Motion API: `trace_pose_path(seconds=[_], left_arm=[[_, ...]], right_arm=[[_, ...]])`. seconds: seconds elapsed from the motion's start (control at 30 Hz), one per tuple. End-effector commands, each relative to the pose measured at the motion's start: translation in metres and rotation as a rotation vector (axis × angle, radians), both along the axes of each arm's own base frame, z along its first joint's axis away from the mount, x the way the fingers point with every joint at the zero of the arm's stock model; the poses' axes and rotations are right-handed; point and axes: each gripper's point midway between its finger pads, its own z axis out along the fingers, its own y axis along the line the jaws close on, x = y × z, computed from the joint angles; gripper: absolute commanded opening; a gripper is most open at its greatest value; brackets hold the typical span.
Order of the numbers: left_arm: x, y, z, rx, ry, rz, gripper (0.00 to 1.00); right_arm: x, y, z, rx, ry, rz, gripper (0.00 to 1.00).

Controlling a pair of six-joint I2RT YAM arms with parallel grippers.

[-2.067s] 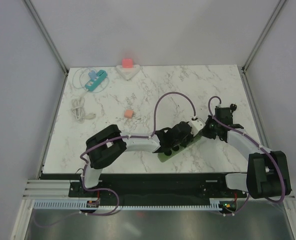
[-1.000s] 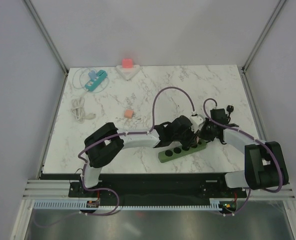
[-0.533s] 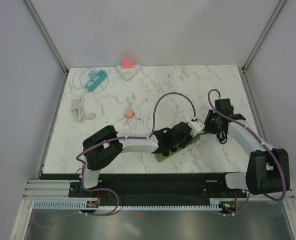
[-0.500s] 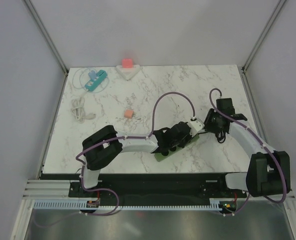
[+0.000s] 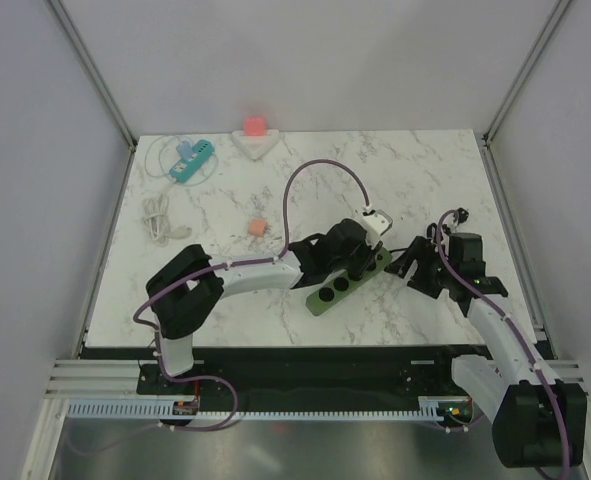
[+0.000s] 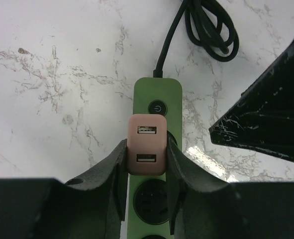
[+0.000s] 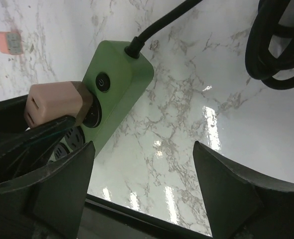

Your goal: Pull the plug off the socket

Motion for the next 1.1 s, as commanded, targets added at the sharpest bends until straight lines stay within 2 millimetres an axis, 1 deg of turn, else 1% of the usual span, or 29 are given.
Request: trace_pose_path(seconds=[0.0, 0.03, 0.07, 0.1, 0.13, 0.17, 0.2, 0.27, 0.37, 0.4, 0.57, 0.67, 0.7, 0.83, 0.97, 1.07], left_arm=[[0.006, -0.010, 0.081, -0.226, 0.019, 0.022, 0.02], [0.005, -0.009, 0.083, -0.233, 0.028, 0.019, 0.02], [0.003, -0.008, 0.087, -0.249, 0.036, 0.015, 0.02], [0.002, -0.008, 0.087, -0.248, 0.042, 0.012, 0.02], [0.000, -0.007, 0.089, -0.254, 0.046, 0.009, 0.02], [-0.001, -0.007, 0.090, -0.258, 0.049, 0.007, 0.02], [-0.002, -0.007, 0.089, -0.260, 0.055, 0.005, 0.02], [-0.005, -0.008, 0.090, -0.269, 0.073, -0.004, 0.02], [-0.010, -0.012, 0.094, -0.291, 0.098, -0.023, 0.02], [-0.012, -0.014, 0.091, -0.290, 0.107, -0.029, 0.02], [-0.015, -0.016, 0.093, -0.306, 0.128, -0.041, 0.02], [-0.016, -0.018, 0.095, -0.316, 0.131, -0.049, 0.02], [-0.016, -0.018, 0.095, -0.317, 0.133, -0.049, 0.02], [-0.019, -0.024, 0.092, -0.324, 0.153, -0.065, 0.02], [-0.019, -0.029, 0.095, -0.341, 0.162, -0.077, 0.02], [-0.022, -0.035, 0.095, -0.349, 0.176, -0.097, 0.02]], right_arm=[[0.014, 0.011, 0.020, 0.110, -0.119, -0.023, 0.88], [0.016, 0.008, 0.021, 0.134, -0.116, -0.062, 0.87], [0.014, 0.007, 0.016, 0.152, -0.104, -0.080, 0.86], [0.018, 0.006, 0.019, 0.166, -0.135, -0.090, 0.84], [0.017, 0.006, 0.016, 0.192, -0.124, -0.112, 0.82], [0.018, 0.006, 0.017, 0.206, -0.134, -0.119, 0.82], [0.022, 0.006, 0.024, 0.230, -0.169, -0.120, 0.81], [0.022, 0.008, 0.023, 0.268, -0.175, -0.137, 0.80], [0.030, 0.011, 0.029, 0.305, -0.229, -0.124, 0.80], [0.031, 0.011, 0.028, 0.310, -0.228, -0.123, 0.80], [0.036, 0.006, 0.025, 0.309, -0.250, -0.149, 0.81], [0.035, 0.007, 0.016, 0.334, -0.223, -0.161, 0.80], [0.037, 0.008, 0.017, 0.346, -0.238, -0.158, 0.77], [0.036, 0.011, 0.012, 0.374, -0.236, -0.159, 0.73], [0.033, 0.012, 0.006, 0.370, -0.227, -0.148, 0.69], [0.034, 0.010, 0.006, 0.365, -0.243, -0.160, 0.63]])
